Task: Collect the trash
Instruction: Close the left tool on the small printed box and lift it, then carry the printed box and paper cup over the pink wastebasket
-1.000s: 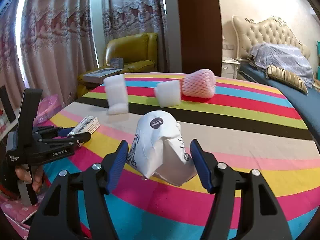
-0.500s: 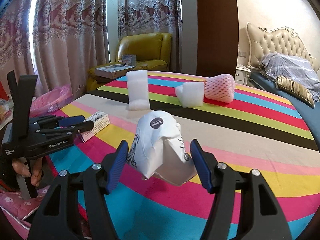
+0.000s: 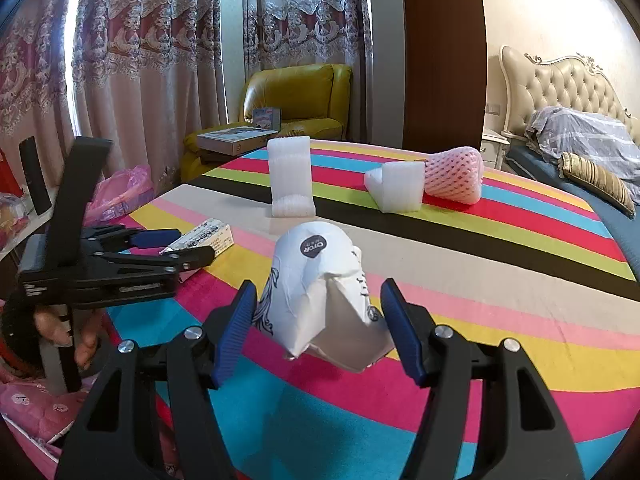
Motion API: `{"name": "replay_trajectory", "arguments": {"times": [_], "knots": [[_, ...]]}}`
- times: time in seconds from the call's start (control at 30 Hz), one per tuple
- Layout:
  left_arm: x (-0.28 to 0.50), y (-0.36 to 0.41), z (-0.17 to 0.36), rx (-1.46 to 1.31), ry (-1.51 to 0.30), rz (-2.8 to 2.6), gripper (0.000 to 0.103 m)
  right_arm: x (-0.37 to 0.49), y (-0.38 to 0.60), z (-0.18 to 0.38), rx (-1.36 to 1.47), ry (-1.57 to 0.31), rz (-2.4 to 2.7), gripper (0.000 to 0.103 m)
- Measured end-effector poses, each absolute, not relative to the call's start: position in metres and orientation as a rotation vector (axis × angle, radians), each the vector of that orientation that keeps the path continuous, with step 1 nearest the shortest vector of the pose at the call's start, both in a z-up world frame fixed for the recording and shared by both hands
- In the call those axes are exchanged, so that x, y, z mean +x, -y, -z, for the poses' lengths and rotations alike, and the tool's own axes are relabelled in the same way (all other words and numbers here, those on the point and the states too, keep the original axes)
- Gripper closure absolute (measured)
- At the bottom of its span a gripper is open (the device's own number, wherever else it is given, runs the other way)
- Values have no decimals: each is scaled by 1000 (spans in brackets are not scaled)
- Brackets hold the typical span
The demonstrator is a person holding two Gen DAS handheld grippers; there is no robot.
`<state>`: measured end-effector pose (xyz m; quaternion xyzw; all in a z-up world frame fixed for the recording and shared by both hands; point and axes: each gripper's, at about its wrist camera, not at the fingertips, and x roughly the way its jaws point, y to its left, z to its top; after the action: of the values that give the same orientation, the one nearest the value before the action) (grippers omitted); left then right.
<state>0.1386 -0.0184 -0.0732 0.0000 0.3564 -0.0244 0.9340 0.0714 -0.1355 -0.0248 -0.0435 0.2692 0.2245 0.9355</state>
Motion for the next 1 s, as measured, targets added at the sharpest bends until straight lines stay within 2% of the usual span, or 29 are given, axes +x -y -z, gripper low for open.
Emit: {"name": "replay_trajectory", "arguments": {"times": [0.03,0.13,0.63,1.0], "knots": [[143,20,76,8,-742,50,45,72,136,25,-89,-551,-460,41],[143,24,78,35,-738,56,70,72,136,25,-91,-551,-461,41],[86,17,50,42,-506,84,70,60,125,14,-108,-484,-465,41],[68,-2,44,11,-416,81,70,57,106,5,-162,-447,-479,41]]}}
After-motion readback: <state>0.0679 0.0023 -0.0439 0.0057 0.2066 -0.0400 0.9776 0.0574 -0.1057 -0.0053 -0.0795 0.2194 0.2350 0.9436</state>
